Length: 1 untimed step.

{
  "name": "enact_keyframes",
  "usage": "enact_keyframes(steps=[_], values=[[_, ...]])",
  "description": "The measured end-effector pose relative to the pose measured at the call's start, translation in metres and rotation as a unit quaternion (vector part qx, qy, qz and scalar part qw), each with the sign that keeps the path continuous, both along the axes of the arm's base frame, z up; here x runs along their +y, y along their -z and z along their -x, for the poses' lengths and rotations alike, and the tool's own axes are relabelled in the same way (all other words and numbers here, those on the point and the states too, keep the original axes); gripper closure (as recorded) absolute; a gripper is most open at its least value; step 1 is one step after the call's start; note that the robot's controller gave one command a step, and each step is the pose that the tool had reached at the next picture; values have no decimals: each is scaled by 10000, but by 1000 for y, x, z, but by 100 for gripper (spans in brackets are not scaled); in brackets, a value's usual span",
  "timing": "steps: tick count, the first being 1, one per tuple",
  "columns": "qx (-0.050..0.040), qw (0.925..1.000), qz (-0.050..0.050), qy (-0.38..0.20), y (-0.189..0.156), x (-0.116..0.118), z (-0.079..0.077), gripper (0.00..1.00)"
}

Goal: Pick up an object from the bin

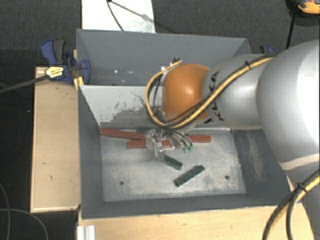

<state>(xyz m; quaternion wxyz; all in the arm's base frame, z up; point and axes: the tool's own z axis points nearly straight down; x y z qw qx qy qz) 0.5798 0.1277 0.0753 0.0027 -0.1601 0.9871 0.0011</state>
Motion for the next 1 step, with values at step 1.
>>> enact_keyframes(steps=[1], values=[[39,10000,15,-14,-47,6,5,100]])
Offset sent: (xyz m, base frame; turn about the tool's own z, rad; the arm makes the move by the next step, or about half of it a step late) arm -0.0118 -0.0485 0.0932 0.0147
